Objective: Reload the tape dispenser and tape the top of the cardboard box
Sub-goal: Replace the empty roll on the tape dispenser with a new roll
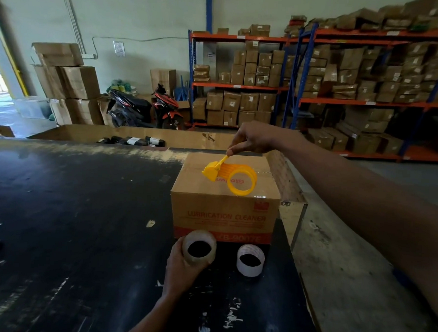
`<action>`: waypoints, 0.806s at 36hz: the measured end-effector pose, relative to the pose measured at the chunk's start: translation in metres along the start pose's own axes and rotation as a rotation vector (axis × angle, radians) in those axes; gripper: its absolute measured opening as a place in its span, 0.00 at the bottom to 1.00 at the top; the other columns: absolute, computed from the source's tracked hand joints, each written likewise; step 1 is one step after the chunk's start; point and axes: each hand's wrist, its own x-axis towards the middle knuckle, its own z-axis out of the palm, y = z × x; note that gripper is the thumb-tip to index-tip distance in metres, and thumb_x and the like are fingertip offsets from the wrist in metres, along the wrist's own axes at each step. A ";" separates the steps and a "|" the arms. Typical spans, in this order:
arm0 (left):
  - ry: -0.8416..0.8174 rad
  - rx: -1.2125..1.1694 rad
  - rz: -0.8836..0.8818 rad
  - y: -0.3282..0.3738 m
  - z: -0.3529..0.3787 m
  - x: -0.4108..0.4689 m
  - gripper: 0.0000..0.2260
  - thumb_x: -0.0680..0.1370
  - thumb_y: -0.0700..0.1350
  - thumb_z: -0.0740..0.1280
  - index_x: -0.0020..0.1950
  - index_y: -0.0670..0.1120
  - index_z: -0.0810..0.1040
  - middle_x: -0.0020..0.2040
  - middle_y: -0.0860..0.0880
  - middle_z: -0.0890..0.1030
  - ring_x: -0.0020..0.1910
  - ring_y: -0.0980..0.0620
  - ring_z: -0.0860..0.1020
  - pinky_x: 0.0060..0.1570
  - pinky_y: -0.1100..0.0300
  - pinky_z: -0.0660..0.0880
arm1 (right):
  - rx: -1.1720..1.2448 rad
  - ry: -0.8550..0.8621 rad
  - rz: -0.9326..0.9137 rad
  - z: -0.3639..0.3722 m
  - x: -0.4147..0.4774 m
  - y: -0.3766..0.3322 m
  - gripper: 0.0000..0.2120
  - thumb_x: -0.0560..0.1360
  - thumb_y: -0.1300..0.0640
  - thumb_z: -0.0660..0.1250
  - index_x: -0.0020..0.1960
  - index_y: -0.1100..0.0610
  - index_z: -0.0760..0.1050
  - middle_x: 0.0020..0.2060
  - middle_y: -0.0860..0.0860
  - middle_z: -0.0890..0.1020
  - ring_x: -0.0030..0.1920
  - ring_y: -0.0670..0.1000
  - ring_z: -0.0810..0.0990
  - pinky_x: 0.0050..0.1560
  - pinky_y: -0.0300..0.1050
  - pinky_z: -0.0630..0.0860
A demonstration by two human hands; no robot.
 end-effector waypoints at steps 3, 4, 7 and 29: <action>0.025 -0.031 0.198 0.022 0.003 0.000 0.42 0.62 0.59 0.82 0.72 0.57 0.68 0.66 0.63 0.75 0.65 0.64 0.74 0.62 0.66 0.74 | 0.008 0.006 0.015 0.001 0.004 0.008 0.18 0.76 0.42 0.72 0.58 0.53 0.86 0.54 0.50 0.86 0.54 0.52 0.81 0.54 0.51 0.78; 0.043 -0.052 0.254 0.033 0.005 0.000 0.43 0.63 0.58 0.82 0.73 0.57 0.67 0.67 0.64 0.73 0.67 0.66 0.72 0.63 0.69 0.72 | 0.012 0.006 0.017 0.002 0.006 0.009 0.18 0.76 0.42 0.72 0.58 0.53 0.86 0.54 0.51 0.86 0.54 0.52 0.81 0.52 0.51 0.77; 0.114 -0.116 0.386 0.071 0.012 0.002 0.44 0.64 0.53 0.83 0.75 0.51 0.66 0.70 0.62 0.72 0.71 0.64 0.71 0.66 0.70 0.70 | 0.015 0.012 0.006 0.006 0.009 0.010 0.19 0.76 0.42 0.72 0.59 0.54 0.86 0.54 0.52 0.86 0.54 0.52 0.80 0.51 0.51 0.77; 0.300 -0.249 0.414 0.156 0.044 0.049 0.47 0.65 0.52 0.82 0.78 0.51 0.61 0.75 0.50 0.70 0.75 0.53 0.69 0.73 0.49 0.70 | 0.310 -0.004 -0.008 -0.011 -0.014 0.008 0.21 0.74 0.40 0.72 0.58 0.54 0.86 0.53 0.50 0.85 0.53 0.52 0.85 0.56 0.52 0.82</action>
